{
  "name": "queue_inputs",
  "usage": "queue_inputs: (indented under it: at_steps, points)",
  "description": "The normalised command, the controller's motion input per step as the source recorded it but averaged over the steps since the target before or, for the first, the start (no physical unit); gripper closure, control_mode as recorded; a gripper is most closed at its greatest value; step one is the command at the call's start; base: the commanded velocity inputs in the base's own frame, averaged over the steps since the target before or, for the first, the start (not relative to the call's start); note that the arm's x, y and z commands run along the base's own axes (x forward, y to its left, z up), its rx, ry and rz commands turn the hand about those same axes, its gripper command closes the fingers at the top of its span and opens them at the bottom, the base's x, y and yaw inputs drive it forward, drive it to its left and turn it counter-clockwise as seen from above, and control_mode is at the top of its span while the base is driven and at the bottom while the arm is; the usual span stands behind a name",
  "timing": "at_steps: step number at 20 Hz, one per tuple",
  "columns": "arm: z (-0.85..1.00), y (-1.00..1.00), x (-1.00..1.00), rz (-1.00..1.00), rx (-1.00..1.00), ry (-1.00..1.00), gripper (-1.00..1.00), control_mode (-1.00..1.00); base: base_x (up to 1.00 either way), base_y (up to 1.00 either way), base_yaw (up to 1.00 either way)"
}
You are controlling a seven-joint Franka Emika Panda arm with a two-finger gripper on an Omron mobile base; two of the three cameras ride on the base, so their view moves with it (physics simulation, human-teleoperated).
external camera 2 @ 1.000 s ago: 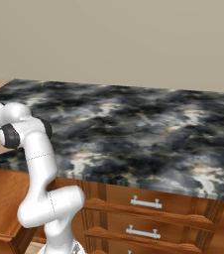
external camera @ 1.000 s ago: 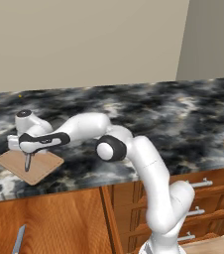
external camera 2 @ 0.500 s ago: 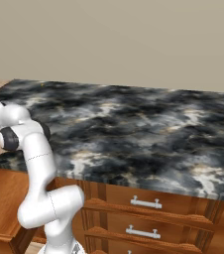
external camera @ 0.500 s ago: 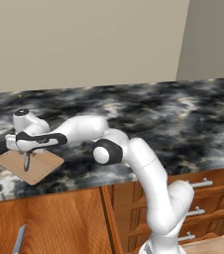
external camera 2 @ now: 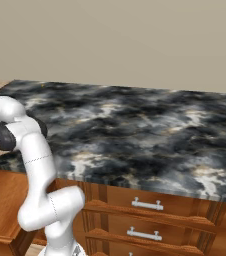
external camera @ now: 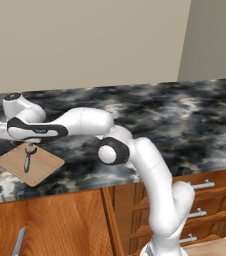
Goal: Open the drawer on the left and place the cutting tools on the cutting board.
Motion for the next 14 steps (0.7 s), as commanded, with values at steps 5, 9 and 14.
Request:
queue_inputs:
  at_steps: [5, 9, 14]
  points:
    - [0.48, 0.0, -1.0, 0.0, 0.0, -0.01, -1.0, -1.0, 0.0, 0.0, 0.0]
    - [0.22, -0.18, -1.0, 0.0, 0.0, 0.0, -1.0, -1.0, 0.0, 0.0, 0.0]
    - [0.17, -0.48, -1.0, 0.0, 0.0, 0.0, -1.0, -1.0, 0.0, 0.0, 0.0]
